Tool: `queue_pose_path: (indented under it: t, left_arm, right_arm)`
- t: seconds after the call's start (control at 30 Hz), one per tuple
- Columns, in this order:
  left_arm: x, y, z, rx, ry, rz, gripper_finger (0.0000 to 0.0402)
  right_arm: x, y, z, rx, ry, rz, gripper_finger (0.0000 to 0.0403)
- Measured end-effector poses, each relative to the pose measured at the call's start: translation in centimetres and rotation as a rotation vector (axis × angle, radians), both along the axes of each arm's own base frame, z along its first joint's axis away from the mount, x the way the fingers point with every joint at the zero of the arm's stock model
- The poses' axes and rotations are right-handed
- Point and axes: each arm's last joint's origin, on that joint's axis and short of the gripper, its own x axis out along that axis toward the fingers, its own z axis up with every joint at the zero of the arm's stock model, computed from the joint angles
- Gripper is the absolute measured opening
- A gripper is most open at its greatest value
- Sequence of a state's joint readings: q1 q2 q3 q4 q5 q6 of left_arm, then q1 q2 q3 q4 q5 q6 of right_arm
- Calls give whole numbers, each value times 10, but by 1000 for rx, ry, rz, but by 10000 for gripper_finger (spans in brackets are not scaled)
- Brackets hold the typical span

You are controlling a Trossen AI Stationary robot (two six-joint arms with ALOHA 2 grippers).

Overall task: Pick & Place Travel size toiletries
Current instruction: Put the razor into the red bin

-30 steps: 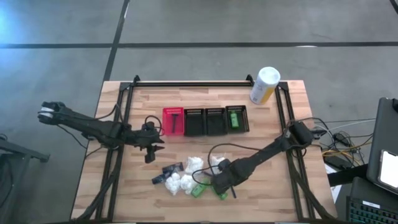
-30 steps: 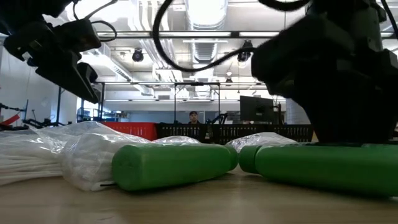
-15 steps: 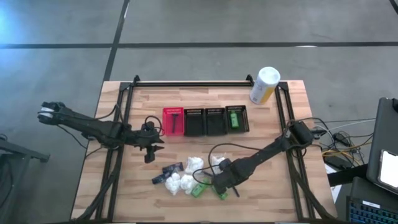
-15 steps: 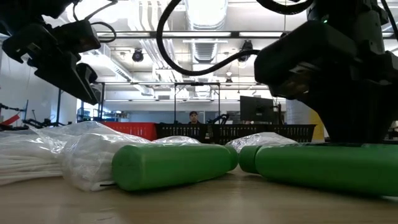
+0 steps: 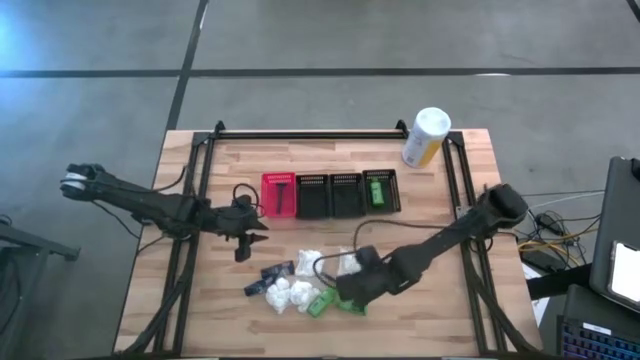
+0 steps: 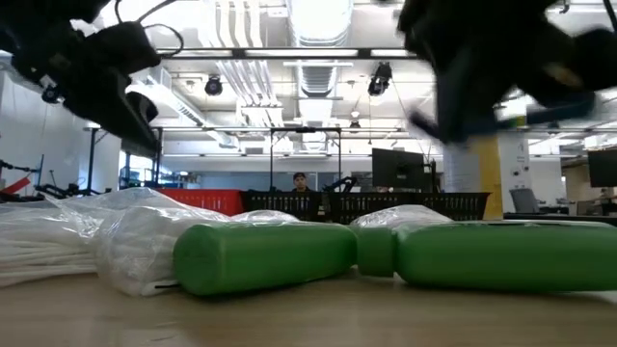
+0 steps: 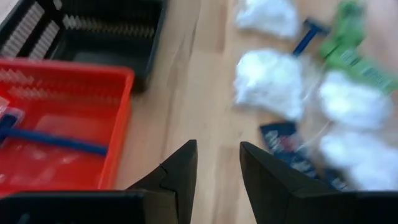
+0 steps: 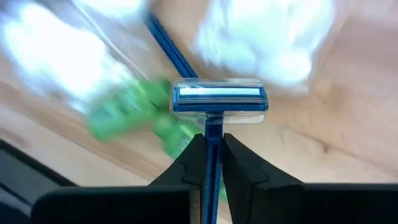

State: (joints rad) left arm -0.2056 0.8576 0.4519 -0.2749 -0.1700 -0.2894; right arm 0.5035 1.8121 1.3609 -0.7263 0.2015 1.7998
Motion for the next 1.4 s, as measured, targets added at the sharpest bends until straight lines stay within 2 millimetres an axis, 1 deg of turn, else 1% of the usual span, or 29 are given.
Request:
queue_pose_path:
  t: [0.1,0.2,0.3,0.4,0.47,0.57,0.7,0.83,1.0,1.2,1.27,1.4]
  left_arm:
    - [5,5,6,-61,-66,-19,126]
    - [11,13,13,-147,-141,-59,126]
    - [14,25,20,-296,-208,-105,126]
    - [17,37,29,-474,-279,-203,126]
    - [18,46,35,-557,-322,-208,126]
    - [18,57,42,-610,-389,-142,130]
    - [19,63,53,-622,-493,-121,152]
    - [19,64,61,-616,-583,-93,188]
    - [21,66,60,-648,-583,-51,225]
    - [35,70,47,-688,-531,-20,229]
    - [41,71,46,-687,-557,-30,228]
    - [51,74,51,-695,-655,-64,227]
  right_arm:
    - [-7,-9,29,-104,-148,-61,25]
    - [-6,-27,45,-230,-237,-93,25]
    - [5,-49,56,-335,-304,-62,25]
    - [20,-71,67,-401,-384,-21,27]
    - [30,-86,72,-434,-436,7,27]
    - [43,-107,78,-485,-502,19,27]
    - [51,-128,87,-515,-567,4,28]
    - [55,-138,92,-512,-622,-7,29]
    - [58,-147,94,-504,-651,-16,29]
    - [61,-157,99,-503,-706,-19,29]
    - [61,-159,99,-508,-699,-13,29]
    - [62,-159,99,-498,-703,-5,29]
